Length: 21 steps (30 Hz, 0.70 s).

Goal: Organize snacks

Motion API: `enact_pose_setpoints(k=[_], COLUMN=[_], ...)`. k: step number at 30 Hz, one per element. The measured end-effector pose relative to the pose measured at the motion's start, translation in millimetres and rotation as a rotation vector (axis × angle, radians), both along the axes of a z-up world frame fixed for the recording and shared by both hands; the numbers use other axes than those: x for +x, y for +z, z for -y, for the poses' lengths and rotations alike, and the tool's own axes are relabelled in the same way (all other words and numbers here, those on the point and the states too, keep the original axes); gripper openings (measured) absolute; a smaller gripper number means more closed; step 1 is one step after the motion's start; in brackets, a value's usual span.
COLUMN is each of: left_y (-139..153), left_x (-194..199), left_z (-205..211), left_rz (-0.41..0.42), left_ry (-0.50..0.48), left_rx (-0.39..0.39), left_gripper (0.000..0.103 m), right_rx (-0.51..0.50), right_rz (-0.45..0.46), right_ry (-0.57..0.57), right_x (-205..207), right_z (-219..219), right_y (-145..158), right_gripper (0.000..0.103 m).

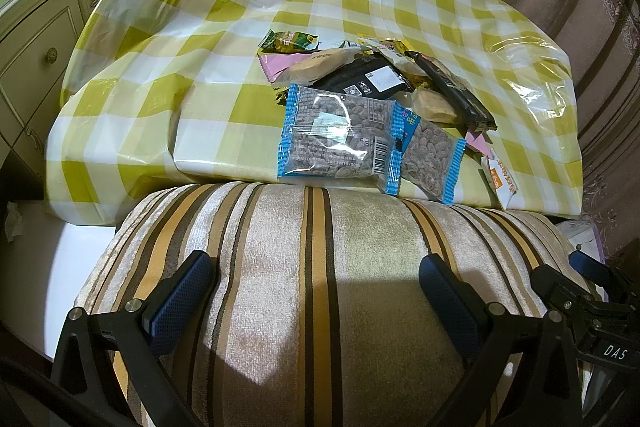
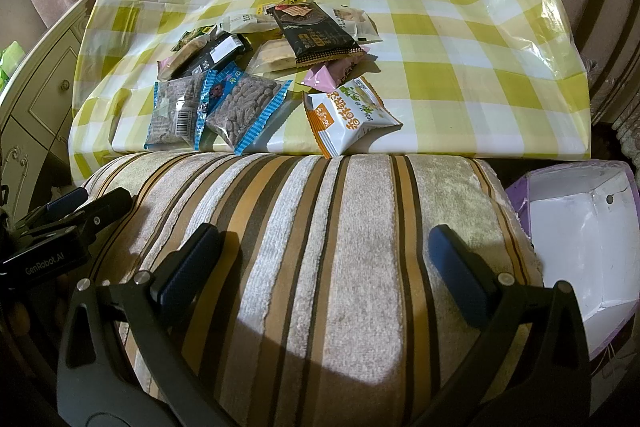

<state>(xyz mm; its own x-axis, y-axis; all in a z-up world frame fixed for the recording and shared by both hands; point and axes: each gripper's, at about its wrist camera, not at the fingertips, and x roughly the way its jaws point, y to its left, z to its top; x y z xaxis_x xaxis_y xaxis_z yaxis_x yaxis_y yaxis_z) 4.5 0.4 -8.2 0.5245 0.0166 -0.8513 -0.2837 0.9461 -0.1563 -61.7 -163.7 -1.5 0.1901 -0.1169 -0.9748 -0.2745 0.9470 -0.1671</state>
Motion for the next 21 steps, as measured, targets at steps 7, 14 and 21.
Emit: enact_pose_setpoints(k=[7,14,21], left_y=[-0.1,-0.1,3.8], left_x=[-0.1,-0.1,-0.7], left_z=[-0.1,-0.1,-2.4], left_rz=[0.000,0.001,0.011], left_ry=[0.000,0.000,0.010], left_rx=[0.000,0.000,-0.027], left_gripper=[0.103,0.103,0.103], right_rx=[0.000,0.004,-0.023], right_rz=[0.000,0.003,0.011], right_ry=[0.000,0.000,0.017], right_x=[0.1,-0.1,-2.4], right_z=[-0.1,0.6,-2.9], right_y=[0.3,0.7,-0.9], right_gripper=[0.103,0.103,0.103])
